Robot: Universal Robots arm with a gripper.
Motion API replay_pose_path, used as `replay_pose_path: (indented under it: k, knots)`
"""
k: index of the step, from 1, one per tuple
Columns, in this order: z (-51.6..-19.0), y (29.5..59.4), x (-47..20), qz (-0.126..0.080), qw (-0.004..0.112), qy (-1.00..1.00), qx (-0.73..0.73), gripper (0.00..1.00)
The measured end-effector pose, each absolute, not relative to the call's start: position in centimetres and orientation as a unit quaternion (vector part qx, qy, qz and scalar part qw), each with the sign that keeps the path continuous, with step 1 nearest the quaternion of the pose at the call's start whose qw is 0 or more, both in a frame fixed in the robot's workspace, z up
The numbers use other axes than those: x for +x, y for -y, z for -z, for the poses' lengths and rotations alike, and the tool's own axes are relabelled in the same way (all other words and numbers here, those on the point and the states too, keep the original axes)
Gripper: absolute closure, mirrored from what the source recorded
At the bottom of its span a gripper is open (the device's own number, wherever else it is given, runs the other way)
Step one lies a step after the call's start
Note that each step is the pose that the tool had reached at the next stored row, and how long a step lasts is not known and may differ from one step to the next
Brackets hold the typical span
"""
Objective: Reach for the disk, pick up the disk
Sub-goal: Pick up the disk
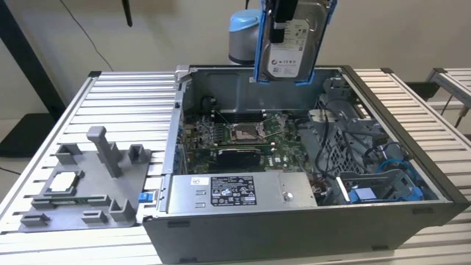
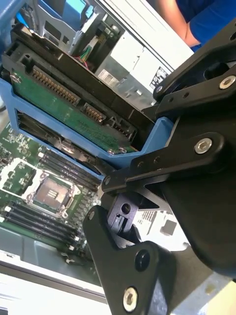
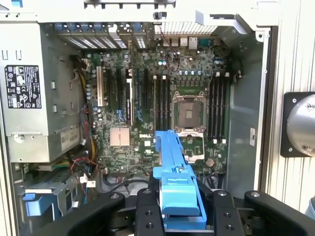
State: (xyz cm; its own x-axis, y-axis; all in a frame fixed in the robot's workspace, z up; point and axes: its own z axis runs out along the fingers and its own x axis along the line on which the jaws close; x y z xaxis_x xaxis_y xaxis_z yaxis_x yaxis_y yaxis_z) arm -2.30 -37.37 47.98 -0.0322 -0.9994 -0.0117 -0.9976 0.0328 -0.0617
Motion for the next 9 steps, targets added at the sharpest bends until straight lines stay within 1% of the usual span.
replay_pose_path:
  k: [9]
  knots:
    - [-48.0, 38.9, -2.3, 0.018, 0.026, -0.718, -0.695, 1.0]
